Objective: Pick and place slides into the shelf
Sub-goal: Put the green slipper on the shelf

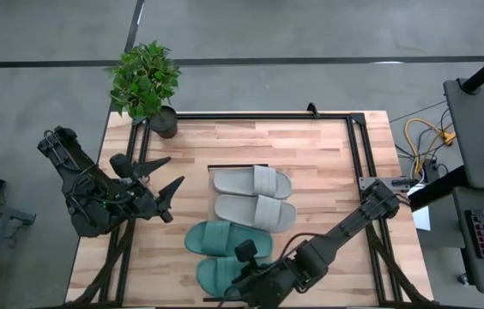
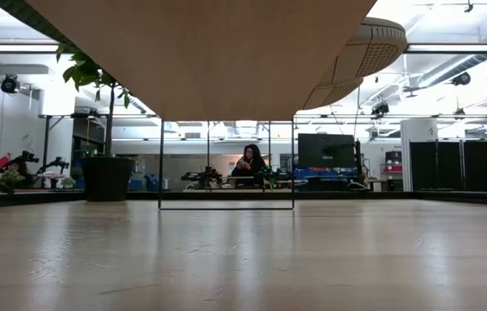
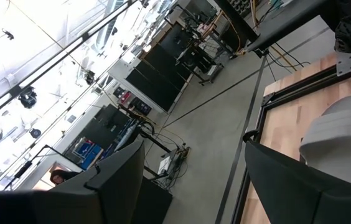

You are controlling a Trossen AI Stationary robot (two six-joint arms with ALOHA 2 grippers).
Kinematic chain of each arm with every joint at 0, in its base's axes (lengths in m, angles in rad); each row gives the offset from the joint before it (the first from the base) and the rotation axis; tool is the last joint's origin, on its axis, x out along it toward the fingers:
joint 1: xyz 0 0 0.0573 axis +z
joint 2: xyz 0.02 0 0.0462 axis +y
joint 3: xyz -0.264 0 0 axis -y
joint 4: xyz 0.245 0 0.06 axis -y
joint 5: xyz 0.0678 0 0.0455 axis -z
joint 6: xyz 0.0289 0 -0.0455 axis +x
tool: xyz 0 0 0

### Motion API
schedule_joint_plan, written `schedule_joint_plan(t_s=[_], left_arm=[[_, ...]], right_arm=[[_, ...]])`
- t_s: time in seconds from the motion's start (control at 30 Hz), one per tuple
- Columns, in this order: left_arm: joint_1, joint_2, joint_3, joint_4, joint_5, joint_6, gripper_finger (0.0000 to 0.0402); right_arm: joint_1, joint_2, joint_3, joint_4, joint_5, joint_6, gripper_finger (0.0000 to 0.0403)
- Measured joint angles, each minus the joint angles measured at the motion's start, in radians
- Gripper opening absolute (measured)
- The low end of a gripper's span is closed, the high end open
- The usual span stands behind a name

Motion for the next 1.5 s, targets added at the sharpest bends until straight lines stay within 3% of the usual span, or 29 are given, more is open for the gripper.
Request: schedule_joint_plan(t_s=[0.23, 0.4, 0.73, 0.93, 1.13, 1.23, 1.4, 1.5], left_arm=[[0.000, 0.000, 0.000, 0.000, 0.000, 0.000, 0.0262], [0.000, 0.000, 0.000, 0.000, 0.000, 0.000, 0.0262], [0.000, 0.000, 0.000, 0.000, 0.000, 0.000, 0.0262], [-0.001, -0.001, 0.000, -0.009, 0.000, 0.001, 0.0262], [-0.001, -0.003, 0.000, -0.008, 0.000, 0.000, 0.0262], [-0.003, -0.001, 0.000, -0.010, 0.005, -0.020, 0.0262], [-0.013, 0.000, 0.000, -0.017, 0.007, -0.025, 0.0262], [-0.015, 0.000, 0.000, -0.017, 0.007, -0.027, 0.0262]], right_arm=[[-0.010, 0.000, -0.013, 0.004, -0.089, 0.012, 0.0008], [-0.012, -0.002, -0.008, 0.000, -0.016, -0.014, 0.0008], [-0.015, -0.003, 0.057, 0.024, -0.009, -0.116, 0.0008], [-0.040, 0.000, 0.066, 0.084, -0.163, -0.162, 0.0009], [-0.075, 0.000, 0.065, 0.089, -0.173, -0.180, 0.0009], [-0.080, -0.002, 0.069, 0.056, -0.150, -0.156, 0.0009], [-0.046, -0.044, 0.099, -0.137, 0.059, -0.068, 0.0009], [-0.011, -0.093, 0.102, -0.192, 0.069, 0.024, 0.0009]])
